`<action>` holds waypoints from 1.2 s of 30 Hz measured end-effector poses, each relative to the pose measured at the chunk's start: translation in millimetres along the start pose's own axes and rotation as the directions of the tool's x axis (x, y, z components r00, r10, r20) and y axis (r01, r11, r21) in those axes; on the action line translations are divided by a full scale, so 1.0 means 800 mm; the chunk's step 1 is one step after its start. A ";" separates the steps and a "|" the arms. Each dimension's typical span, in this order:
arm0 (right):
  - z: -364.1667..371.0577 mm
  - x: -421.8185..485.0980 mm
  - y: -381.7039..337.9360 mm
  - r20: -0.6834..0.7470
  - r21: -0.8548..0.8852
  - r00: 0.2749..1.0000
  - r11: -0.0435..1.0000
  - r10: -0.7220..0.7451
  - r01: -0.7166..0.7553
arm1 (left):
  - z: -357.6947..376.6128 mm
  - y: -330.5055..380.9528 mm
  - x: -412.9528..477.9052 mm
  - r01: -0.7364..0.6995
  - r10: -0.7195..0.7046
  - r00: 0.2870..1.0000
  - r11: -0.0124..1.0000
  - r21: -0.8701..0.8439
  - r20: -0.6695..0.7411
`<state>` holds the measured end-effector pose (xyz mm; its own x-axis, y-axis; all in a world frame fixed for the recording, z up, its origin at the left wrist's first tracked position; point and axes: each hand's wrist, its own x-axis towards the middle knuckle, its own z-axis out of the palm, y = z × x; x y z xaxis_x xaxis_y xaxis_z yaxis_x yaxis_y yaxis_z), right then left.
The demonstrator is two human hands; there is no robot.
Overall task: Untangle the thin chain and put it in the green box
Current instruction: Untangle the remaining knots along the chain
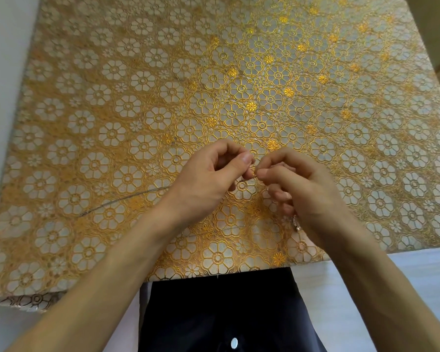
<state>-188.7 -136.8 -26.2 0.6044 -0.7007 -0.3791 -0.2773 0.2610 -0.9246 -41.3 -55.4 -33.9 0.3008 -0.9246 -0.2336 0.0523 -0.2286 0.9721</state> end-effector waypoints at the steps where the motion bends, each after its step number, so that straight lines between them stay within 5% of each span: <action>1: 0.003 -0.001 0.000 0.018 0.103 0.999 0.994 0.042 -0.043 | 0.001 0.001 0.000 0.004 -0.004 1.000 1.000 -0.003 0.000; 8: 0.006 0.001 0.002 0.147 0.386 0.970 0.891 0.195 -0.237 | 0.002 -0.002 0.003 -0.025 0.024 1.000 0.999 0.038 0.020; 17: 0.003 0.001 -0.001 0.058 0.265 0.972 0.935 0.229 -0.236 | 0.000 -0.006 0.002 -0.010 0.008 0.999 0.999 0.051 0.046; 22: 0.001 -0.002 0.002 0.132 0.139 0.983 0.980 0.124 -0.143 | -0.002 -0.004 0.003 -0.008 0.007 0.998 1.000 0.018 0.060; 27: -0.002 -0.002 0.004 0.001 -0.057 0.999 0.998 0.032 -0.032 | -0.005 -0.004 0.002 0.030 -0.031 0.997 1.000 0.005 0.070; 32: 0.001 0.000 0.007 0.031 0.070 0.995 0.993 0.096 -0.098 | -0.007 -0.001 0.003 0.076 -0.075 0.995 0.997 -0.015 0.064; 36: -0.001 0.002 0.010 0.023 0.100 0.999 0.994 0.045 -0.047 | -0.013 0.002 0.003 0.154 -0.144 0.988 0.953 -0.262 0.055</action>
<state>-190.4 -136.3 -34.2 0.6086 -0.6725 -0.4212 -0.2294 0.3590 -0.9047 -31.1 -54.5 -33.0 0.2375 -0.8972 -0.3723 0.3457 -0.2801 0.8955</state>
